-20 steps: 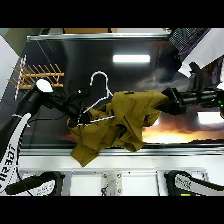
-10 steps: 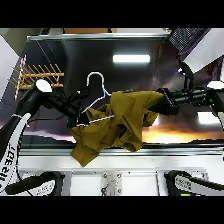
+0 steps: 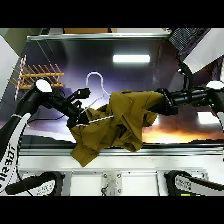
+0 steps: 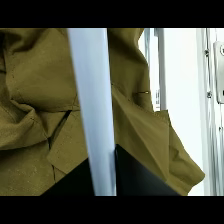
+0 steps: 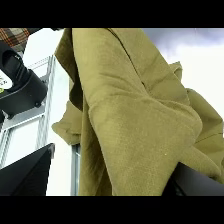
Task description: Fold the clothes and pants, and hang the long-sleeved shirts on hangers.
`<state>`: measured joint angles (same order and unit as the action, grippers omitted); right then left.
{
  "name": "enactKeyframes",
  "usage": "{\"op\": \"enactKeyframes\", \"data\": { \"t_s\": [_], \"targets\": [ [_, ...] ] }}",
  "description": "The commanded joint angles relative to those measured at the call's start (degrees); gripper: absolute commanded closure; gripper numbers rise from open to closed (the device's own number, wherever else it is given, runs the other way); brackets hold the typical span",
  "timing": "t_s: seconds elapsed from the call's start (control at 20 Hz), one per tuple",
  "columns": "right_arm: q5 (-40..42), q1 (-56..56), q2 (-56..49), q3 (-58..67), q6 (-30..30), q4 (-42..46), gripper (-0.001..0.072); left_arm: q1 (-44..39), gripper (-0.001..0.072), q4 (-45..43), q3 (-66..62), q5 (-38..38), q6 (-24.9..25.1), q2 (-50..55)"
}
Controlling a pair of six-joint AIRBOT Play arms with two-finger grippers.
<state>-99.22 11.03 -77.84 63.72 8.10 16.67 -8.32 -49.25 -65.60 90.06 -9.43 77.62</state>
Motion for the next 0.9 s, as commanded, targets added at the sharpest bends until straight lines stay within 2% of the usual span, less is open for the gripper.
{"op": "enactKeyframes", "data": {
  "t_s": [0.0, 0.1, 0.15, 0.2, 0.25, 0.75, 0.85],
  "targets": [
    [0.0, -0.04, -0.04, -0.04, 0.02, -0.02, 0.0093, -0.04, 0.069, 0.81, -0.04, -0.04, 0.02, 0.0],
    [-0.02, -0.04, -0.04, -0.04, 0.0, 0.02, 0.0104, -0.04, 0.069, 0.81, -0.04, -0.04, 0.02, 0.0],
    [-0.04, -0.04, -0.04, -0.04, 0.0, 0.02, 0.0237, -0.04, 0.069, 0.81, -0.04, -0.04, 0.02, 0.0],
    [-0.07, -0.04, -0.04, -0.04, 0.02, 0.02, 0.0519, -0.04, 0.069, 0.81, -0.04, -0.04, 0.02, 0.0],
    [-0.02, -0.04, -0.04, -0.04, -0.07, 0.02, 0.0692, -0.04, 0.069, 0.81, -0.04, -0.04, 0.02, 0.0],
    [-0.04, -0.04, -0.02, -0.04, -0.22, -0.02, 0.0697, -0.02, 0.069, 0.72, -0.04, -0.09, 0.0, 0.0],
    [-0.04, -0.04, -0.02, -0.04, -0.96, 0.0, 0.0699, -0.02, 0.0689, 0.72, -0.04, -0.59, -2.27, 0.0]
  ]
}}
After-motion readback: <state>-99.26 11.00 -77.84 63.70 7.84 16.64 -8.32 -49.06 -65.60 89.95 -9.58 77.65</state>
